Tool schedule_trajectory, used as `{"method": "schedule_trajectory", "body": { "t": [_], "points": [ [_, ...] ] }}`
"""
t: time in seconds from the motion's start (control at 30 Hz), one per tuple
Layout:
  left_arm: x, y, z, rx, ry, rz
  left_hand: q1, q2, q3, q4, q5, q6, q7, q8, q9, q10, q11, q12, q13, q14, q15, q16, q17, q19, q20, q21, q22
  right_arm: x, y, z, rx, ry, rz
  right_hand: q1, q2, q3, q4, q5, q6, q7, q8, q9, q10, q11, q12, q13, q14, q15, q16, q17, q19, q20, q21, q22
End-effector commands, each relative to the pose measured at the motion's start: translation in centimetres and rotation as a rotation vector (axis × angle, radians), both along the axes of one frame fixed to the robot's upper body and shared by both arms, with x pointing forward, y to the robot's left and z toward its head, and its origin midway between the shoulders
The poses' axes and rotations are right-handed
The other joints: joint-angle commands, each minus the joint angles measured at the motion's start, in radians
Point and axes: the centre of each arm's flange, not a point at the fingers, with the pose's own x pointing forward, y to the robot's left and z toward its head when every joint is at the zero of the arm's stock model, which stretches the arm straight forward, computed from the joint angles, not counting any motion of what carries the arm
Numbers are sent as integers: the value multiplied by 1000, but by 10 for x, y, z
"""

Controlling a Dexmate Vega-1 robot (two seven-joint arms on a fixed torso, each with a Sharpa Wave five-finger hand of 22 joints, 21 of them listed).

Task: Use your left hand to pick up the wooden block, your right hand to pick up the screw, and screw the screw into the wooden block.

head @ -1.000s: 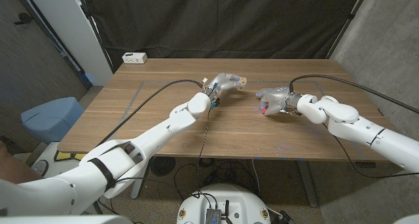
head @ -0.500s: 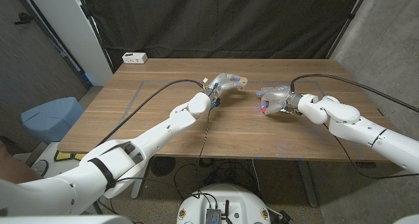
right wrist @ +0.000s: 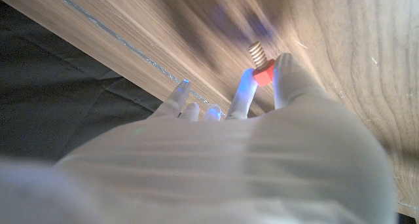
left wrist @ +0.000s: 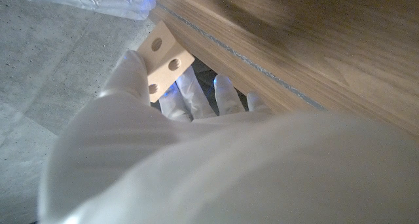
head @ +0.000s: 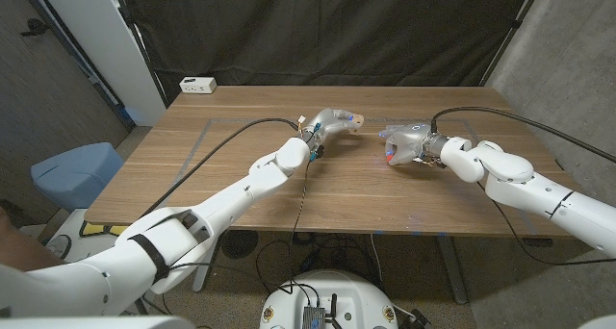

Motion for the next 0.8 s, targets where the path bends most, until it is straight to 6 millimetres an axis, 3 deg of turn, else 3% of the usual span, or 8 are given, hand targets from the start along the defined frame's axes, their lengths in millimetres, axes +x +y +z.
{"method": "schedule_trajectory", "body": {
  "t": [0.03, 0.8],
  "points": [
    [-2, 3, -1, -8, -11, 1, 17, 30, 2, 6, 9, 41, 20, 6, 4, 12, 0, -2, 5, 4, -97, 6, 2, 4, 3, 5, 5, -9, -4, 8, 71, -17, -3, 9, 0, 8, 2, 1, 17, 6, 12, 6, 18, 10, 12, 4, 15, -50, 4, 6, 17, -40, 3, 3],
    [-10, 4, -7, -16, -15, -11, 15, 33, 0, 5, 10, 44, 18, 5, 4, 14, 0, -5, 6, 5, -98, 6, 1, 3, 3, 4, 5, -27, -9, 20, 196, -59, -5, 10, 3, 10, 4, -2, 44, 20, 40, 19, 49, 18, 14, 3, 30, -55, 5, 8, 39, -50, 0, 2]
  ]
}}
